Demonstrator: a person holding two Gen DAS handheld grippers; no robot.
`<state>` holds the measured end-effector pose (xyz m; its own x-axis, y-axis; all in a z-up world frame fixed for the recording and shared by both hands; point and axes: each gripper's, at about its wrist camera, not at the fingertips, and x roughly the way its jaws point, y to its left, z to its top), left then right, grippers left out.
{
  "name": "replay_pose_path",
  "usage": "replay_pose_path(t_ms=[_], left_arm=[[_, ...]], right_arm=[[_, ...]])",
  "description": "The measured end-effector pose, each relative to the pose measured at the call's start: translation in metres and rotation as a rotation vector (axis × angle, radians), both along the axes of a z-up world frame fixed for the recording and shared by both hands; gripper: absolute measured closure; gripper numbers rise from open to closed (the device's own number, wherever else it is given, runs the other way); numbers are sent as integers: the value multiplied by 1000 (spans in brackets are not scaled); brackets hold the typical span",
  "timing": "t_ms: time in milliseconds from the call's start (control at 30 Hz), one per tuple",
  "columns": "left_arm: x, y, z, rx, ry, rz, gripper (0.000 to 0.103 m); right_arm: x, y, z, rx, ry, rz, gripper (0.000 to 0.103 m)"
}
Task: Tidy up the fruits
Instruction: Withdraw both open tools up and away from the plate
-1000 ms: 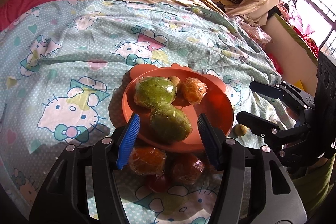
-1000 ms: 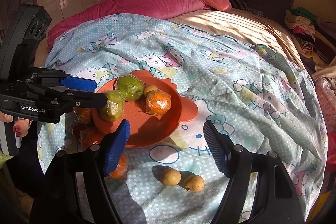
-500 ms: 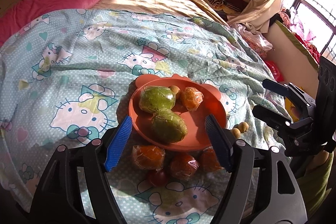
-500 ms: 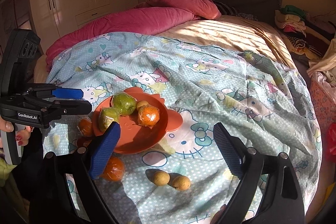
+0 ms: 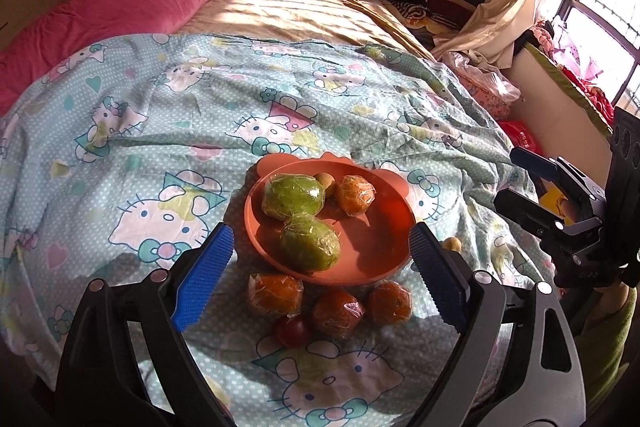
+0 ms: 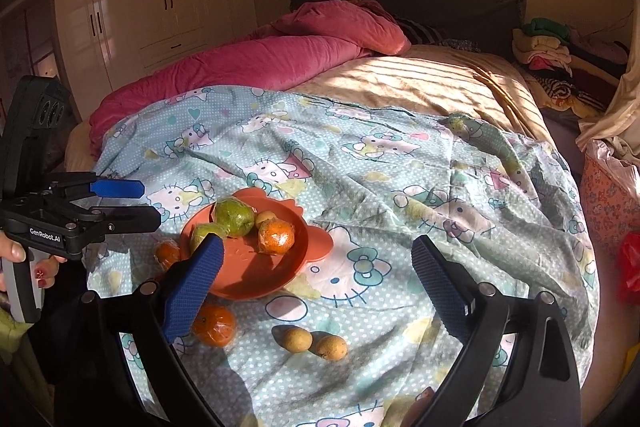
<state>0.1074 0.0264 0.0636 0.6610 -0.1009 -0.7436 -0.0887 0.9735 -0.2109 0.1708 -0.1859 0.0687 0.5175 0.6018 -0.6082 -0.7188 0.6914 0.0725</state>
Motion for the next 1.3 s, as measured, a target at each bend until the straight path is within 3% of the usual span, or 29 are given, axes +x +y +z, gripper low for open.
replay_pose_path(t_ms=[900,1300], left_arm=[[-29,10,14,32,-23,52,10],[-49,8,2,69,-8,28,10]], right_arm=[[-47,18,21,2,-69,108,5],[-62,18,6,-17,-40,103,5]])
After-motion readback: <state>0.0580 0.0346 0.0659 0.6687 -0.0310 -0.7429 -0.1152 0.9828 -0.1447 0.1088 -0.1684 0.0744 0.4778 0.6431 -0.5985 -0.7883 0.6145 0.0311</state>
